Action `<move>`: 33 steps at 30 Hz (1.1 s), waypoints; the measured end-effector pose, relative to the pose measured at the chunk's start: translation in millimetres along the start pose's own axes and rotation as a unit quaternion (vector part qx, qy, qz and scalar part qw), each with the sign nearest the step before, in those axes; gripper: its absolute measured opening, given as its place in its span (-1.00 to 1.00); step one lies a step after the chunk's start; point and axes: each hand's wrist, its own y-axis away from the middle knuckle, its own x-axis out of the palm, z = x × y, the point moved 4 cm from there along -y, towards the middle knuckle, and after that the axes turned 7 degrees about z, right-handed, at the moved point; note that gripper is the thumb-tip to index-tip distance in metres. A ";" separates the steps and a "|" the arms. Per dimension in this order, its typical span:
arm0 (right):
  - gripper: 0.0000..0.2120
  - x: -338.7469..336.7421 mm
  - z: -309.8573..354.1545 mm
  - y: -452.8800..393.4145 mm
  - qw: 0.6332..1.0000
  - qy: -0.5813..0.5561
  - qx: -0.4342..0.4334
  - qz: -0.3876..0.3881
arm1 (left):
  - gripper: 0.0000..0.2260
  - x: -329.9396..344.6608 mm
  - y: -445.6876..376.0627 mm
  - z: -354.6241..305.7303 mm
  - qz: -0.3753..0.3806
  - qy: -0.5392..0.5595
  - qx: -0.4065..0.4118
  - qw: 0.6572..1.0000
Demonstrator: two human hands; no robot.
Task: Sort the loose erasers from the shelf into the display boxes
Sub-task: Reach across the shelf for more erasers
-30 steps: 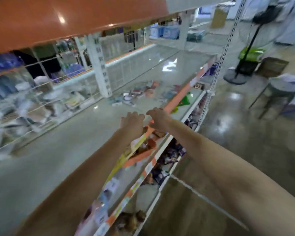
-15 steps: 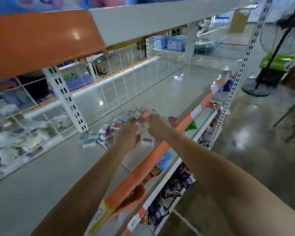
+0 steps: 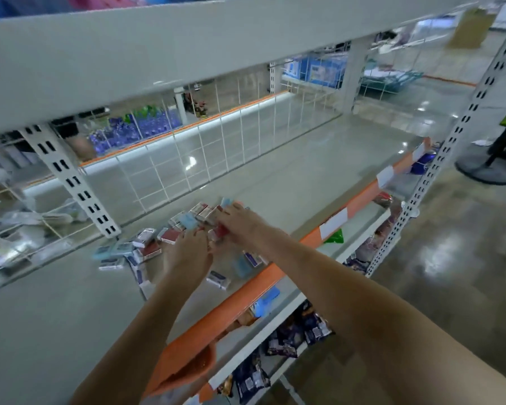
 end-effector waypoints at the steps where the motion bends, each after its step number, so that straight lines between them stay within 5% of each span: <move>1: -0.56 -0.8 -2.9 1.6 1.000 -0.011 -0.007 -0.003 | -0.70 1.2 0.3 -2.1 0.008 -0.004 -0.010 1.000; 8: -0.68 -14.6 -0.1 24.4 0.984 -0.129 -0.091 -0.085 | -0.64 -14.1 15.3 9.4 -0.050 0.096 -0.060 0.992; 14: -0.68 -24.2 57.8 28.3 0.963 -0.176 -0.168 -0.115 | -0.76 -42.0 78.2 57.0 -0.142 0.264 -0.117 0.947; 19: -0.72 -24.1 153.9 33.0 0.927 -0.252 -0.254 -0.110 | -0.79 -56.0 169.1 113.1 -0.209 0.328 -0.170 0.905; 25: -0.71 -15.7 310.6 65.3 0.873 -0.345 -0.331 -0.098 | -0.73 -56.6 321.8 198.2 -0.259 0.481 -0.212 0.810; 33: -0.66 10.2 499.3 117.4 0.819 -0.434 -0.363 -0.093 | -0.66 -48.3 495.6 301.8 -0.301 0.583 -0.226 0.720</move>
